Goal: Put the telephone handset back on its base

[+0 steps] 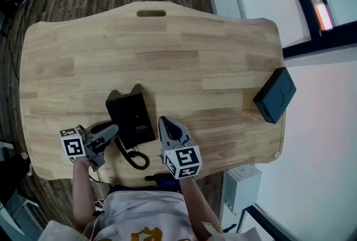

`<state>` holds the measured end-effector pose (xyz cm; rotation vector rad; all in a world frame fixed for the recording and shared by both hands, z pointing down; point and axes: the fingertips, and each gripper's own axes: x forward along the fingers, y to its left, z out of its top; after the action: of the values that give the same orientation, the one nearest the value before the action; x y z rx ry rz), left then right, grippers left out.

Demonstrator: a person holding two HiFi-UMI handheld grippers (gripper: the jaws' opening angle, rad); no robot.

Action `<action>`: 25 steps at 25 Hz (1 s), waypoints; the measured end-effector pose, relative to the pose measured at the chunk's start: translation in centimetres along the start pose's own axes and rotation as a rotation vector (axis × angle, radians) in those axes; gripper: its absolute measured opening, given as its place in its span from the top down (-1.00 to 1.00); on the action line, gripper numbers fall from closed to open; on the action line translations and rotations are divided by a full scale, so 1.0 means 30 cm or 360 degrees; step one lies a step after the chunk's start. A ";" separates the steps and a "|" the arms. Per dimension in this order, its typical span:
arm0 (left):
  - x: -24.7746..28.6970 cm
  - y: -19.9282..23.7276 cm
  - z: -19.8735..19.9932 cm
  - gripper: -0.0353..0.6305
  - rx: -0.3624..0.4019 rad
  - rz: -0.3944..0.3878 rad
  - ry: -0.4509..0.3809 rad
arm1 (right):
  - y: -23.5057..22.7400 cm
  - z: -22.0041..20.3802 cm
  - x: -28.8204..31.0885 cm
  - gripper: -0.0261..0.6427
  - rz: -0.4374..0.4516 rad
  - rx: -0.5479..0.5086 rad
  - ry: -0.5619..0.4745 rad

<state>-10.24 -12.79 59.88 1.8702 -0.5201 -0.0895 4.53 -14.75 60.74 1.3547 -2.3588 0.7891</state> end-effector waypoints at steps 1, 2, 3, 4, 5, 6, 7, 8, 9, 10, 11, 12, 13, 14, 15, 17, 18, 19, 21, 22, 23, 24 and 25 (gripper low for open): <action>0.000 0.003 0.000 0.69 0.0011 0.0014 0.0001 | -0.001 -0.001 0.000 0.90 -0.0002 0.0003 0.0001; 0.001 0.006 0.000 0.69 0.0021 0.0028 0.0001 | -0.002 -0.002 -0.001 0.90 -0.0004 0.0008 0.0000; 0.001 0.010 0.001 0.69 0.0031 0.0041 0.0000 | -0.004 -0.003 0.000 0.90 -0.0007 0.0012 -0.0001; 0.001 0.014 0.001 0.69 0.0039 0.0050 0.0000 | -0.006 -0.004 0.000 0.90 -0.0009 0.0016 -0.0002; 0.002 0.016 0.000 0.69 0.0046 0.0057 0.0001 | -0.008 -0.005 0.000 0.90 -0.0010 0.0017 -0.0002; 0.003 0.018 -0.001 0.69 0.0051 0.0061 0.0002 | -0.009 -0.006 -0.001 0.90 -0.0011 0.0018 -0.0001; 0.004 0.019 -0.002 0.69 0.0056 0.0066 0.0004 | -0.008 -0.006 -0.002 0.90 -0.0012 0.0018 0.0000; 0.003 0.019 -0.002 0.69 0.0061 0.0070 0.0005 | -0.007 -0.006 -0.002 0.90 -0.0011 0.0018 0.0000; 0.003 0.019 -0.001 0.69 0.0066 0.0074 0.0006 | -0.006 -0.005 -0.002 0.90 -0.0011 0.0017 0.0000; 0.003 0.019 -0.001 0.69 0.0070 0.0079 0.0006 | -0.004 -0.004 -0.002 0.90 -0.0009 0.0016 0.0000; 0.002 0.019 0.000 0.69 0.0074 0.0084 0.0006 | -0.002 -0.004 -0.001 0.90 -0.0007 0.0015 0.0001; 0.002 0.019 0.000 0.69 0.0075 0.0088 0.0006 | 0.001 -0.003 -0.001 0.90 -0.0005 0.0014 0.0001; 0.002 0.019 0.000 0.69 0.0075 0.0092 0.0006 | 0.003 -0.003 -0.001 0.90 -0.0003 0.0014 0.0001; 0.002 0.020 -0.001 0.69 0.0076 0.0097 0.0005 | 0.003 -0.003 -0.001 0.90 -0.0002 0.0014 0.0001; 0.004 0.022 -0.002 0.69 0.0078 0.0106 0.0004 | 0.003 -0.003 -0.002 0.90 -0.0002 0.0014 0.0001; 0.006 0.028 -0.004 0.69 0.0096 0.0130 -0.0002 | 0.002 -0.004 -0.002 0.90 -0.0002 0.0014 0.0001; 0.007 0.032 -0.003 0.68 0.0111 0.0143 -0.0006 | 0.002 -0.004 -0.001 0.90 -0.0002 0.0014 -0.0001; 0.004 0.035 -0.001 0.68 0.0126 0.0155 -0.0010 | 0.002 -0.004 0.001 0.90 -0.0001 0.0015 -0.0004; -0.002 0.040 0.001 0.68 0.0146 0.0177 -0.0024 | 0.001 -0.004 0.002 0.90 0.0002 0.0018 -0.0008; -0.004 0.041 0.001 0.68 0.0150 0.0186 -0.0031 | -0.002 -0.004 0.001 0.90 0.0002 0.0019 -0.0007; -0.004 0.043 0.000 0.68 0.0152 0.0198 -0.0037 | -0.005 -0.005 -0.001 0.90 0.0001 0.0018 -0.0005; -0.004 0.048 0.001 0.66 0.0151 0.0214 -0.0041 | -0.008 -0.004 -0.002 0.90 -0.0001 0.0017 -0.0003; -0.005 0.055 0.002 0.60 0.0149 0.0234 -0.0045 | -0.009 -0.004 -0.002 0.90 -0.0001 0.0017 -0.0003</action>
<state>-10.88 -13.21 61.34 1.9172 -0.6900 0.0064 4.81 -14.75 60.88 1.3615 -2.3585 0.8018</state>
